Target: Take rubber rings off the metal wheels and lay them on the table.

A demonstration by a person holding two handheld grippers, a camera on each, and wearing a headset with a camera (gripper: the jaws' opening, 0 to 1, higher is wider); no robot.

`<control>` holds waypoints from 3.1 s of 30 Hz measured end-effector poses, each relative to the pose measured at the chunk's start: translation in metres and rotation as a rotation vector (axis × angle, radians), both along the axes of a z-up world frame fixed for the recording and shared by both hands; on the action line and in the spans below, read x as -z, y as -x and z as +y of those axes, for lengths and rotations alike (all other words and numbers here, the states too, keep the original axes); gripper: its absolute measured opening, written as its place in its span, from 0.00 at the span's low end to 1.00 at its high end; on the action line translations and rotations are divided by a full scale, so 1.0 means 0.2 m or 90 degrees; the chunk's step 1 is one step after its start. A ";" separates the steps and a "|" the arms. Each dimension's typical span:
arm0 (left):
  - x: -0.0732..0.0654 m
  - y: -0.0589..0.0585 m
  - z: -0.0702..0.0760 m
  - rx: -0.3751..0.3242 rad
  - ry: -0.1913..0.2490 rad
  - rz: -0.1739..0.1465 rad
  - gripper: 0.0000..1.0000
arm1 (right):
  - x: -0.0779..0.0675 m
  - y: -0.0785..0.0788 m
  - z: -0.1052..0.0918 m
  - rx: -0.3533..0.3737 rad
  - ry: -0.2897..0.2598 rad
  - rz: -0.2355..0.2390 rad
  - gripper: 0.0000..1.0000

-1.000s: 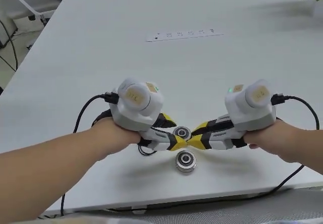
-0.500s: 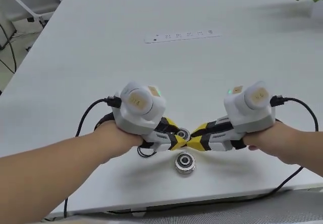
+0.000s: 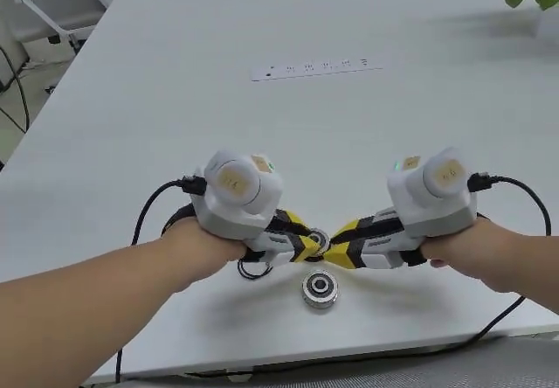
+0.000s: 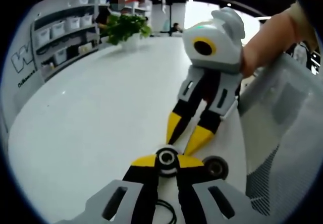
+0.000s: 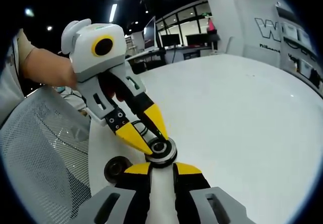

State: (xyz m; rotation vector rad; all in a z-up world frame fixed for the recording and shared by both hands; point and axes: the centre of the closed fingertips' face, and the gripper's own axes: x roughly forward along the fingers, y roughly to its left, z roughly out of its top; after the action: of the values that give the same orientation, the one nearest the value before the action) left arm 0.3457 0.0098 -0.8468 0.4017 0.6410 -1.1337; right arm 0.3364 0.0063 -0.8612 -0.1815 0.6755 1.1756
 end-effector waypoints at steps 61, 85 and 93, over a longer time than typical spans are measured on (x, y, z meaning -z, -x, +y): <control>0.00 0.02 0.00 -0.010 -0.043 -0.042 0.12 | -0.10 0.01 0.01 0.108 -0.112 0.132 0.00; 0.00 0.02 0.00 -0.012 -0.043 -0.048 0.11 | -0.13 0.03 0.04 0.073 -0.138 0.136 0.00; 0.00 0.02 0.00 -0.015 -0.038 -0.050 0.12 | -0.14 0.03 0.06 0.062 -0.141 0.129 0.00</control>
State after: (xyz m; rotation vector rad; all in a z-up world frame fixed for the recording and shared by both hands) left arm 0.3416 0.0097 -0.8466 0.4855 0.6101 -1.0734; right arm 0.3301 0.0183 -0.8327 0.1573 0.7174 1.1749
